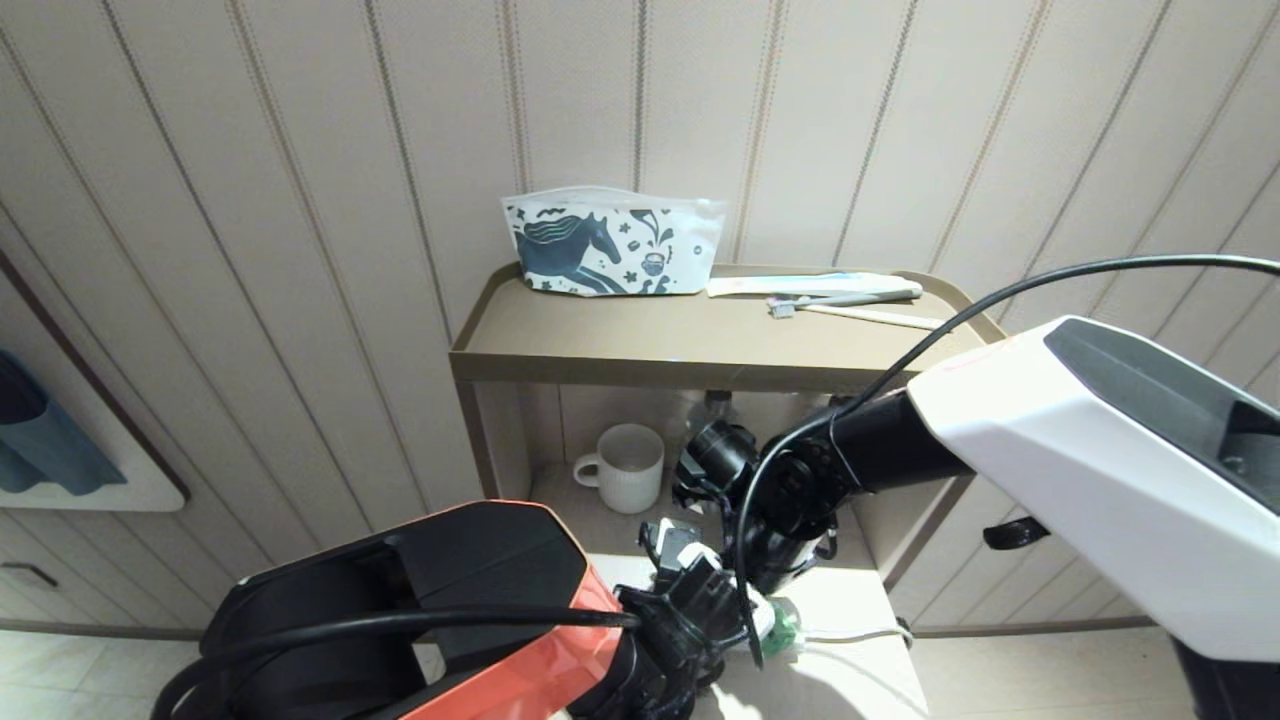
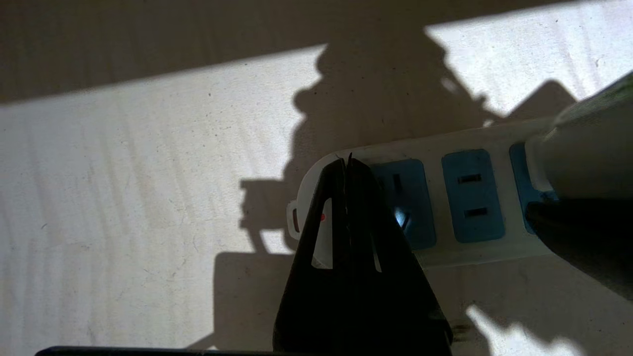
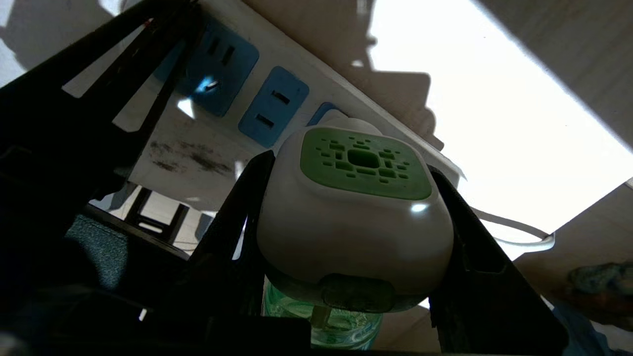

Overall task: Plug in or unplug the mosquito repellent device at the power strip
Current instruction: Hold the socket with your left hand and unplug it with your right hand

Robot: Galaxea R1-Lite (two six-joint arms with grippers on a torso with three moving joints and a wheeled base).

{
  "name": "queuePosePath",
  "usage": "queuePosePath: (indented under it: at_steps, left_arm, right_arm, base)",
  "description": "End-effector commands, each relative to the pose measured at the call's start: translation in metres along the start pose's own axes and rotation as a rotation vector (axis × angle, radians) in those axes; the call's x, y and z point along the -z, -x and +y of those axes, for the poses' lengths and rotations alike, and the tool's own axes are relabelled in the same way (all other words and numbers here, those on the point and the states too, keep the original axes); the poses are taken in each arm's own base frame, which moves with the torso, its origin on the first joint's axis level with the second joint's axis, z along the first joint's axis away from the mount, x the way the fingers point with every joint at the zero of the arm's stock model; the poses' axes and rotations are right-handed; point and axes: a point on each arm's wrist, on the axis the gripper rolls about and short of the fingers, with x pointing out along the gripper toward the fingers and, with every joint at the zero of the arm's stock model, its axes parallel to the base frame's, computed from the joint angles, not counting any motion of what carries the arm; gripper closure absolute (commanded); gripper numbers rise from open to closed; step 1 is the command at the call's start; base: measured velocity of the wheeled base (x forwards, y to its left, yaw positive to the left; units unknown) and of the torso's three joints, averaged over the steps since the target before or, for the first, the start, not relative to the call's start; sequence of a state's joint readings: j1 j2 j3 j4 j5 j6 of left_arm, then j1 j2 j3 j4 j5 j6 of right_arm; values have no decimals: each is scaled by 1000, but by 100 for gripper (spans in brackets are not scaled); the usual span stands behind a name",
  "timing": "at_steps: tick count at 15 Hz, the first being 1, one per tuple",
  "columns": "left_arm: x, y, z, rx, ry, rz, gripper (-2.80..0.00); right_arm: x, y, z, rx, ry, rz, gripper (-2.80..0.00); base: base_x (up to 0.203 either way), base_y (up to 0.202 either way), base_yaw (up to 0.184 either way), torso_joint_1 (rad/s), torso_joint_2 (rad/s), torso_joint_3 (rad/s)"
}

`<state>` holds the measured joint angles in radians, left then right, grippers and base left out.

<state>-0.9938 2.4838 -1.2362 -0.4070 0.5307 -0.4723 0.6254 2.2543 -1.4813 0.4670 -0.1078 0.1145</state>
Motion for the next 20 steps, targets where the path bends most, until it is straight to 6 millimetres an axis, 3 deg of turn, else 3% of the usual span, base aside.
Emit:
queuePosePath:
  at_steps: [1, 4, 10, 16, 20]
  left_arm:
    - [1, -1, 0, -3, 1, 0, 0]
    - [1, 0, -1, -1, 1, -1, 0]
    - [2, 0, -1, -1, -1, 0, 0]
    - [1, 0, -1, 1, -2, -1, 0]
    - [0, -1, -1, 2, 2, -5, 0]
  right_arm:
    - [-1, -4, 3, 7, 8, 4, 0]
    - [-1, -5, 2, 80, 58, -3, 0]
    - [-5, 16, -8, 99, 47, -50, 0]
    - [1, -9, -8, 77, -44, 8, 0]
    - [-4, -12, 3, 45, -79, -51, 0]
  base:
    - [0, 0, 0, 0, 0, 0]
    - [0, 0, 0, 0, 0, 0]
    - [0, 0, 0, 0, 0, 0]
    - [0, 0, 0, 0, 0, 0]
    - [0, 0, 0, 0, 0, 0]
